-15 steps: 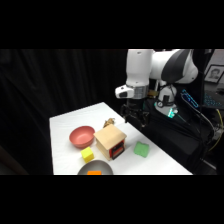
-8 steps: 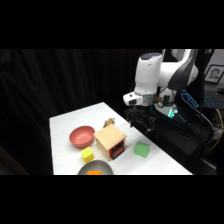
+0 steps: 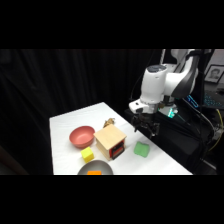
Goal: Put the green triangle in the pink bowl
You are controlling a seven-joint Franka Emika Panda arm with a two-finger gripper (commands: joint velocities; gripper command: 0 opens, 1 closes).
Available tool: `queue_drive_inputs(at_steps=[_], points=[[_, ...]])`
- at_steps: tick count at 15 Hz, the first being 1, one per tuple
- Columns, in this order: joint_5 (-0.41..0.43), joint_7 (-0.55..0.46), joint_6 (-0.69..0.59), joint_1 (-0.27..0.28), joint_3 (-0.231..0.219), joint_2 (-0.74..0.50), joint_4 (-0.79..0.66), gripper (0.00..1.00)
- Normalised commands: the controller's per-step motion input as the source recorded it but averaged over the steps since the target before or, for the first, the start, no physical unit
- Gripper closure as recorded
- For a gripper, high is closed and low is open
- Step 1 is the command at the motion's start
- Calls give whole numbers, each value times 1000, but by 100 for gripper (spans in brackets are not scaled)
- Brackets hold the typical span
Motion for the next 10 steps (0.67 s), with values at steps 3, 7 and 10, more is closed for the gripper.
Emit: queue_drive_inputs(at_steps=[3,7,10], points=[[-198,185,324,-8,55,216,-9,0],[-221,229,309,31,35,234,12,0],[-336,324,277,110,-69,262,80,0]])
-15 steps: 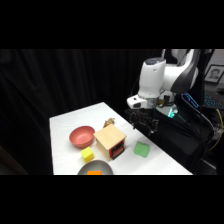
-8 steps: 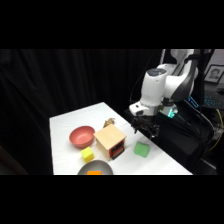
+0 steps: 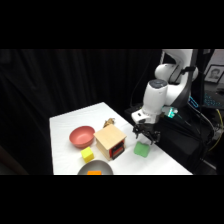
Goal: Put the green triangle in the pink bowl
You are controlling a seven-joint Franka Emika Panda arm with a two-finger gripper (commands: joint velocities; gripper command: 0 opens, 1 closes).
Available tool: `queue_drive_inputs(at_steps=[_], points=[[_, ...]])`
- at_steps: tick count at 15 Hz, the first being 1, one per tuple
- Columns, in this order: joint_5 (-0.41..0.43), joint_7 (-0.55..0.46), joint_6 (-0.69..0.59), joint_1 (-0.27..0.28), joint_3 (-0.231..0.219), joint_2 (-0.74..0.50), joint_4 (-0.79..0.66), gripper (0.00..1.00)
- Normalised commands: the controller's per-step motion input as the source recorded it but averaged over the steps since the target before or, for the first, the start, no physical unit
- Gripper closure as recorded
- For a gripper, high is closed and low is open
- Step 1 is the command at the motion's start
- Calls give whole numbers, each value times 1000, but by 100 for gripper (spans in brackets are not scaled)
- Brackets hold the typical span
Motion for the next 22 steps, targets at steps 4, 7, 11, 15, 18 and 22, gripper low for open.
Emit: queue_drive_inputs(at_steps=[4,7,11,15,18,22], points=[[-368,326,202,179,-185,252,158,0],[-330,279,169,207,-229,248,187,0],[-261,222,159,197,-224,253,183,0],[-162,164,170,157,-172,192,138,35],[-130,136,107,146,-152,46,65,59],[-120,110,33,121,-144,-45,3,84]])
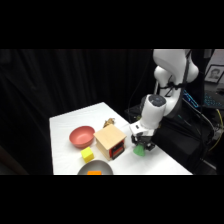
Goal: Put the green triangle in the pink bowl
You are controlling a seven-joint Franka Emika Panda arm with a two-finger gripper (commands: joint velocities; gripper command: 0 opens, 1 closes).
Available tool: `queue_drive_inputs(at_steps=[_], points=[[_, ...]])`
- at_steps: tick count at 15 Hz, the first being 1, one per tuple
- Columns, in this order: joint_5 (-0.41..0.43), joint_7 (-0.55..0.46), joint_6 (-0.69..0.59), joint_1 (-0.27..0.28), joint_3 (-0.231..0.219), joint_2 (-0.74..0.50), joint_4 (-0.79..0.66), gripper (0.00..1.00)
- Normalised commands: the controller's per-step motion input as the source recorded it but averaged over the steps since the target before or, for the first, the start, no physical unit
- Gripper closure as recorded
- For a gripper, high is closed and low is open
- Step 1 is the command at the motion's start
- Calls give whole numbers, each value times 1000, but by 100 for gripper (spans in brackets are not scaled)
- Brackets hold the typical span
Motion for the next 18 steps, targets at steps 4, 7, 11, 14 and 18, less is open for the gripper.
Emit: queue_drive_inputs(at_steps=[4,7,11,14,18], points=[[-35,43,-91,45,-52,-152,-47,95],[67,-27,-219,-27,59,-283,-84,94],[191,-102,-335,-83,158,-417,-110,94],[247,-161,-386,-153,240,-491,-93,94],[259,-220,-367,-185,234,-478,-52,94]])
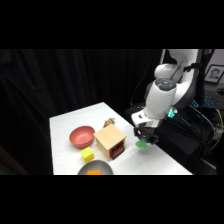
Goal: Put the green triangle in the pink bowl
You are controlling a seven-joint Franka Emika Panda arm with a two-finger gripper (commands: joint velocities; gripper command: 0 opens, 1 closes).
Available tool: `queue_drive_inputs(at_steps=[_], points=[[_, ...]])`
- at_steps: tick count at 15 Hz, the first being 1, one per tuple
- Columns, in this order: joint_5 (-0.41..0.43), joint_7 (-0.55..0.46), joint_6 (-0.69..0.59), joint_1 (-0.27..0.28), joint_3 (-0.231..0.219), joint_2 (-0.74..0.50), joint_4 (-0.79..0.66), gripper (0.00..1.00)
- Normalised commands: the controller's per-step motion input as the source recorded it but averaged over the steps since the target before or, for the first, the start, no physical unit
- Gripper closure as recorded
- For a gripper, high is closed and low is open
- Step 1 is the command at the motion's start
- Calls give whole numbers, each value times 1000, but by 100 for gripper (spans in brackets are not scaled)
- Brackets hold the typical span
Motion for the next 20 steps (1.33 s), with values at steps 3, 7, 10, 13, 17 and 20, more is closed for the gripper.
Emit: queue_drive_inputs(at_steps=[3,7,10,13,17,20], points=[[252,-261,-356,-175,181,-440,4,94],[240,-281,-337,-152,125,-346,85,94],[222,-288,-301,-149,65,-194,170,94],[193,-283,-261,-159,4,-66,242,94],[162,-287,-236,-156,-57,33,312,94],[154,-300,-245,-149,-94,136,412,94]])
